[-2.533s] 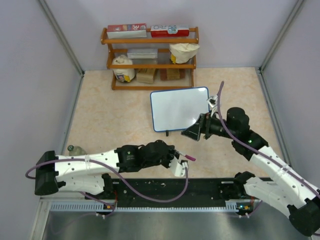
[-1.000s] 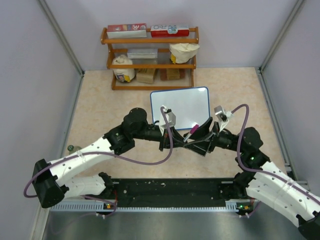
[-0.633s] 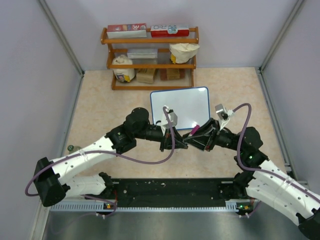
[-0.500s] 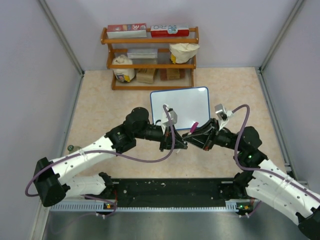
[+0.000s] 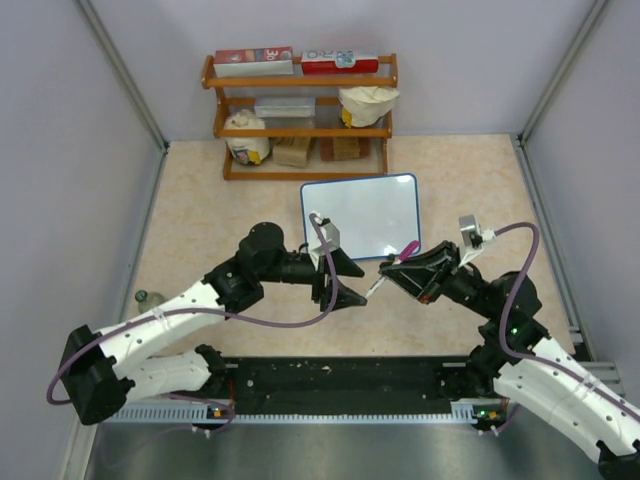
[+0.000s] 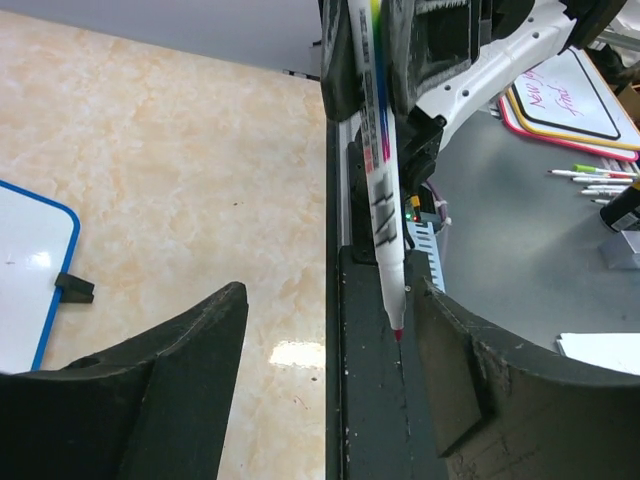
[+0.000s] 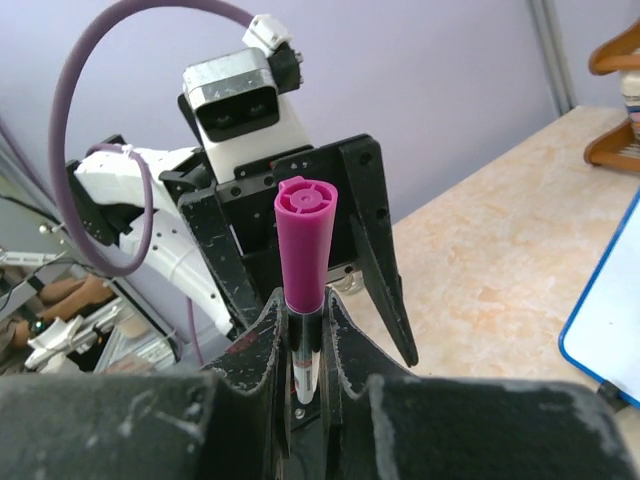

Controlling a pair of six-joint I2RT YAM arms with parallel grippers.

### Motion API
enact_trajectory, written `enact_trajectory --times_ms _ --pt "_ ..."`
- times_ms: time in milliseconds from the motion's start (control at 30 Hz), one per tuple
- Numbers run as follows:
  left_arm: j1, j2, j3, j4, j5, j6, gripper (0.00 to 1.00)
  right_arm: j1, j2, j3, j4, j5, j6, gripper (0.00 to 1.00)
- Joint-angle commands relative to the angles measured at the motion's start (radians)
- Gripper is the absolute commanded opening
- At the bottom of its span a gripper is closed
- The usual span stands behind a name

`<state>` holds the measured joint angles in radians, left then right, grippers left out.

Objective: Write a sentence on the whiteboard
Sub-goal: Pass from the left arm to the right, then pass from the right arm to the left

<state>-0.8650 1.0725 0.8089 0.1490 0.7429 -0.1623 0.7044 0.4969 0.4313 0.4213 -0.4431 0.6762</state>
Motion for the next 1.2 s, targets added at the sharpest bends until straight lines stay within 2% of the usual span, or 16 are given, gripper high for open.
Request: enact_trajectory --times_ms 0,100,200,267,433,467,567,600,667,733,767,867,933,1167 --pt "0.003 0.016 -0.017 0.133 0.006 -0.045 0.71 0.006 -0.02 -0.023 0.037 0.093 0.046 0.0" --pt "0.003 0.056 -0.01 0.181 0.061 -0.066 0.7 0.006 -0.011 -0.025 0.039 0.095 0.055 0.0" --pt "0.003 0.09 0.003 0.193 0.075 -0.065 0.62 0.007 -0.011 -0.045 0.062 0.103 0.074 0.0" --pt "0.003 0.104 0.015 0.181 0.076 -0.059 0.51 0.007 -0.021 -0.051 0.06 0.115 0.077 0.0" --pt "0.003 0.126 0.015 0.158 0.085 -0.039 0.46 0.007 -0.076 -0.051 0.013 0.158 0.063 0.0" --pt "0.003 0.127 0.013 0.158 0.087 -0.036 0.4 0.006 -0.08 -0.048 -0.007 0.158 0.059 0.0" --pt "0.003 0.126 0.013 0.144 0.098 -0.025 0.05 0.007 -0.086 -0.034 -0.032 0.158 0.048 0.0" --pt "0.003 0.126 0.021 0.132 0.095 -0.017 0.0 0.007 -0.086 -0.032 -0.038 0.158 0.045 0.0" --pt "0.003 0.115 0.026 0.107 0.09 0.003 0.0 0.007 -0.083 -0.026 -0.052 0.152 0.036 0.0" --pt "0.003 0.103 0.03 0.087 0.079 0.009 0.0 0.007 -0.078 -0.006 -0.091 0.146 0.016 0.14" --pt "0.003 0.084 0.032 0.08 0.075 0.017 0.0 0.006 -0.08 0.0 -0.105 0.144 0.008 0.39" --pt "0.004 0.043 0.035 0.044 0.038 0.043 0.0 0.006 -0.077 0.046 -0.212 0.144 -0.049 0.89" --pt "0.006 0.023 0.038 0.017 0.004 0.053 0.0 0.006 -0.08 0.069 -0.249 0.138 -0.078 0.99" --pt "0.017 -0.026 0.059 -0.029 0.062 0.034 0.0 0.003 -0.041 0.113 -0.213 -0.037 -0.118 0.99"
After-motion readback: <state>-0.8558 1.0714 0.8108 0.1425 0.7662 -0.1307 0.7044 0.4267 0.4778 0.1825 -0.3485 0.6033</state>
